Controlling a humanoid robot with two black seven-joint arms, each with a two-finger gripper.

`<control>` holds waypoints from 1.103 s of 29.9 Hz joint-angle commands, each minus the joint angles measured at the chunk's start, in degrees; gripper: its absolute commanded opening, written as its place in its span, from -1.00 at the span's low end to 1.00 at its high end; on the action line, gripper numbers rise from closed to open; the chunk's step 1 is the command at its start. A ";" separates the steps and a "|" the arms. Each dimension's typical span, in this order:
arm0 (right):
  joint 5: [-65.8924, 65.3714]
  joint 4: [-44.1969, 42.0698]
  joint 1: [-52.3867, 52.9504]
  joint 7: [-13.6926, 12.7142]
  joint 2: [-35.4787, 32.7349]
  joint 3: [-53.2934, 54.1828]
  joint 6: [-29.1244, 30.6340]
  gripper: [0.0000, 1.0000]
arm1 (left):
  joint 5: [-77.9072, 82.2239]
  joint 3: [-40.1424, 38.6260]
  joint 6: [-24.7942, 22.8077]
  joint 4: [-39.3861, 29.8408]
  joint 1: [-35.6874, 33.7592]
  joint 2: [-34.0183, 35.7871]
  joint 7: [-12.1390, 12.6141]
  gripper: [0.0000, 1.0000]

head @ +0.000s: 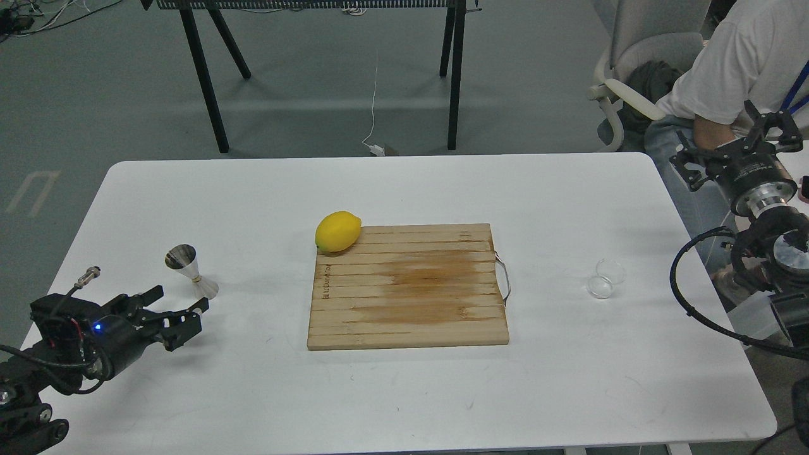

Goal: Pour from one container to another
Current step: 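Close the left gripper around the metal jigger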

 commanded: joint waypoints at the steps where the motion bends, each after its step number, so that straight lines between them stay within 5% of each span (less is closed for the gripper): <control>1: 0.01 0.12 1.31 -0.01 0.39 -0.78 0.00 1.00 | -0.23 -0.98 0.00 4.38 -0.47 -2.82 0.01 0.86; 33: -0.07 1.35 1.14 0.43 0.48 -0.78 0.00 1.00 | 0.20 -2.74 0.00 6.59 -1.79 -5.29 0.01 -0.06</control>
